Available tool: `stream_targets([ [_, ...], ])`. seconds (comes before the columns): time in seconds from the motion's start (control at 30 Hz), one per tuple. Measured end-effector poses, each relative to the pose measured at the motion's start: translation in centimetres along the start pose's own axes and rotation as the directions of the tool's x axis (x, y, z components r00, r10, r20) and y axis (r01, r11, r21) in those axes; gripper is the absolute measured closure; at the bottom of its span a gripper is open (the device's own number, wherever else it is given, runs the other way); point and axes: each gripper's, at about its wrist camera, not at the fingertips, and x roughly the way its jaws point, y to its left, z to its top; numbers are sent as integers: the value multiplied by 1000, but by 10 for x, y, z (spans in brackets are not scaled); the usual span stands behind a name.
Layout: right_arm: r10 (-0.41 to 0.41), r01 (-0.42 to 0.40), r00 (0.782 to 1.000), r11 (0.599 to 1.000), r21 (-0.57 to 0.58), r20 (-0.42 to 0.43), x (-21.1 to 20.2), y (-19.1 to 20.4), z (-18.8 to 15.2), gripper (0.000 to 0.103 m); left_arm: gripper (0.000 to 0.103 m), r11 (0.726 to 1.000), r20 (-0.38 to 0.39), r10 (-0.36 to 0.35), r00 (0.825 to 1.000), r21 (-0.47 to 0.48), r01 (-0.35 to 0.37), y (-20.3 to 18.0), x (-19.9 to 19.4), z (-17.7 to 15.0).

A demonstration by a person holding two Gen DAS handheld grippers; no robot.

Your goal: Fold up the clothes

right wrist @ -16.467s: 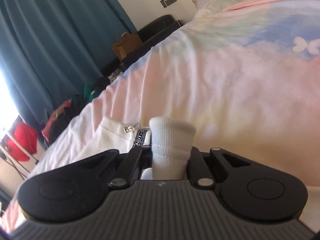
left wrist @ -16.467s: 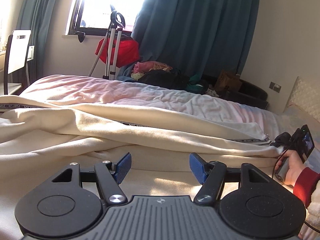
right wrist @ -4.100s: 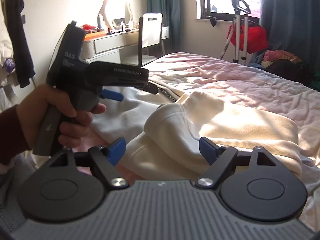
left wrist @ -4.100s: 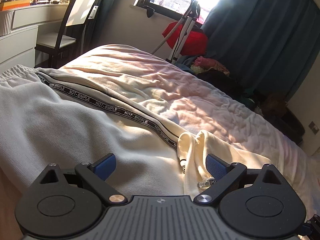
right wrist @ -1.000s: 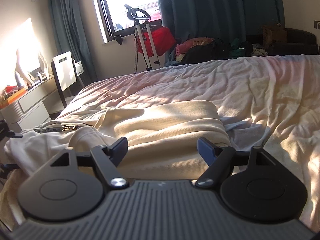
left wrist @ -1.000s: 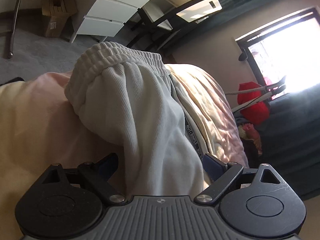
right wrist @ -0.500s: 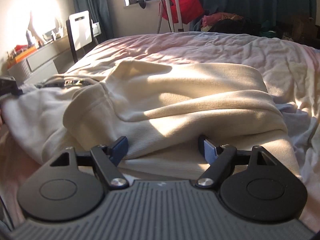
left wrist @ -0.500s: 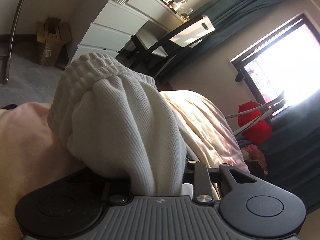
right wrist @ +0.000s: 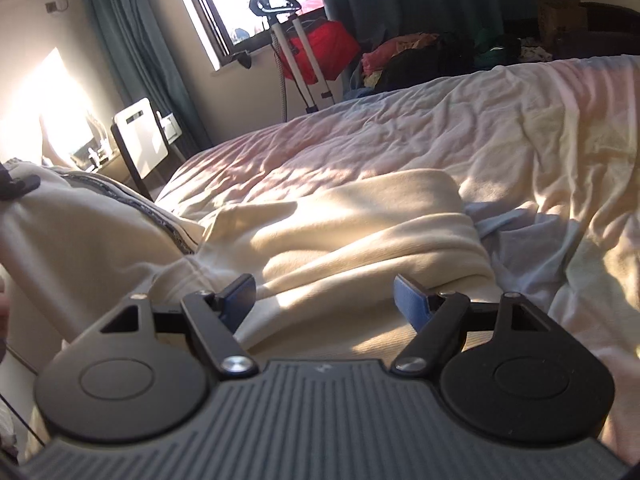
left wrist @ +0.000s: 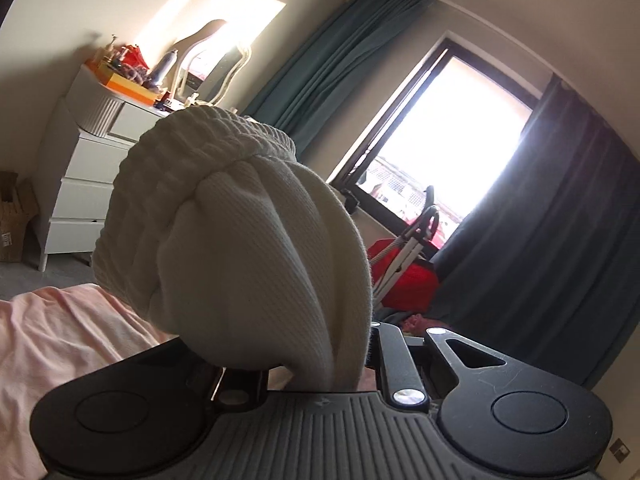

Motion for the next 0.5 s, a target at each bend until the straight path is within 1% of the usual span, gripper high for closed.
stream_targets([
  [0.07,7,-9,1000,998,70,27,-8,-16,9,25,88,999,-3,-38,999,15,38,-36,1,-14],
  [0.13,4,-11,999,991,135,53,-14,-33,18,25,88,996,-7,-71,997,55,71,-73,2,-36],
  [0.27,-58,27,993,962,272,106,-22,-80,36,24,88,977,-41,-137,990,162,142,-134,9,-100],
  [0.33,-78,26,988,933,358,131,-26,-107,43,23,88,958,-68,-175,982,218,186,-157,13,-138],
  [0.4,-87,11,985,896,443,152,-30,-132,45,23,88,935,-109,-201,973,274,224,-173,14,-177],
  [0.47,-80,-17,983,859,511,167,-32,-148,41,23,88,904,-164,-211,964,342,257,-183,14,-217],
  [0.5,-72,-32,982,847,531,175,-32,-153,39,23,88,887,-188,-209,960,377,267,-186,14,-236],
])
